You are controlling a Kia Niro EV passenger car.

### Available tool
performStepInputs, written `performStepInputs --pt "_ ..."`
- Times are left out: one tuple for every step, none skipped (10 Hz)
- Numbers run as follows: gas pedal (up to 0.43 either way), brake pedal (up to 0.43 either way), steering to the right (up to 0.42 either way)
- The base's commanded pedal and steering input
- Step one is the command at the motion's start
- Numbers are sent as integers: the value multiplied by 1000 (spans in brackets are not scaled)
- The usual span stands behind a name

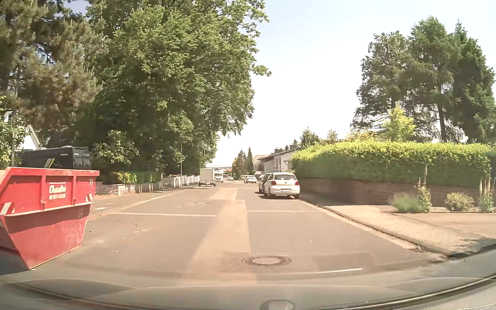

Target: Follow the waypoints while adhering to traffic rules and regulations

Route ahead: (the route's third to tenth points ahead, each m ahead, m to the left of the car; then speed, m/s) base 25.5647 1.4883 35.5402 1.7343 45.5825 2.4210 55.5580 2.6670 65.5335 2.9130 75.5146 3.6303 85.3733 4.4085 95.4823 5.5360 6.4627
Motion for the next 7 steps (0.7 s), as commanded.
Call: performStepInputs --pt "0 0 -7" --pt "0 0 -10" --pt "0 0 -11" --pt "0 0 -14" --pt "0 0 -18" --pt "0 0 -24" --pt "0 0 -28"
